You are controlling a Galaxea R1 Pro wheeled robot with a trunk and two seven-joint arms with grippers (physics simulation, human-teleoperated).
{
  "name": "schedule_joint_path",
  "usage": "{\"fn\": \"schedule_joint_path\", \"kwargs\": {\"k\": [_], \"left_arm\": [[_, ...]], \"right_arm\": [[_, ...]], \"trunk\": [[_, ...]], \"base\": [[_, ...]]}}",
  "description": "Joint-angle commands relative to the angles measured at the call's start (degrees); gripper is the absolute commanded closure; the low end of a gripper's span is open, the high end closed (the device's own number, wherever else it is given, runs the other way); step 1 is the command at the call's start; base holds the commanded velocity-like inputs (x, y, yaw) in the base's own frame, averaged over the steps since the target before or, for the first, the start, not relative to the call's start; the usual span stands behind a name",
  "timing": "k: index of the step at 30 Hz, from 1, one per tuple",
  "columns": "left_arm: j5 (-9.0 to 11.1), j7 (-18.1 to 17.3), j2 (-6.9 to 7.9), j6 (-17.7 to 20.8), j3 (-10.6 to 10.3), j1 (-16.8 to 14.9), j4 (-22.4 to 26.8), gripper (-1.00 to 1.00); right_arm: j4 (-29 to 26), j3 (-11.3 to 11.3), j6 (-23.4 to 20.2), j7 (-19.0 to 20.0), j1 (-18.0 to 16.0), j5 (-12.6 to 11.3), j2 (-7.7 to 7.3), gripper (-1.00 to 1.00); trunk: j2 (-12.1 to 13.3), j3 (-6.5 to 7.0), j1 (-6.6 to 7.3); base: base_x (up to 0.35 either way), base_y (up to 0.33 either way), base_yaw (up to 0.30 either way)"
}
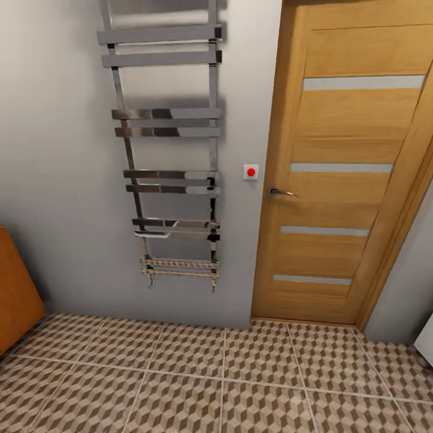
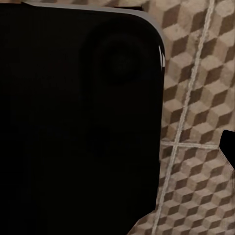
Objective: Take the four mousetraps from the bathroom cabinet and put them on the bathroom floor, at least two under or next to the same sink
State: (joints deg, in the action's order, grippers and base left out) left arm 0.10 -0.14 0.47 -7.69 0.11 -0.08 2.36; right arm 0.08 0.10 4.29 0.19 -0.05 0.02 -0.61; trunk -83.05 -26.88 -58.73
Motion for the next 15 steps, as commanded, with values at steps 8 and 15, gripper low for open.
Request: {"fn": "schedule_joint_path", "kwargs": {"k": [8,15], "left_arm": [[0.1,-0.4,-0.30,-0.8,0.3,0.0,0.0,-1.00],[0.1,-0.4,-0.30,-0.9,0.2,0.0,0.0,-1.00]], "right_arm": [[0.0,0.0,0.2,0.1,0.0,0.0,-0.02,-1.00],[0.0,0.0,0.2,0.1,0.0,0.0,-0.04,-1.00]], "trunk": [[0.0,-0.05,0.00],[0.0,-0.05,0.00]], "base": [[0.000,0.000,0.274],[0.000,0.000,0.274]]}}
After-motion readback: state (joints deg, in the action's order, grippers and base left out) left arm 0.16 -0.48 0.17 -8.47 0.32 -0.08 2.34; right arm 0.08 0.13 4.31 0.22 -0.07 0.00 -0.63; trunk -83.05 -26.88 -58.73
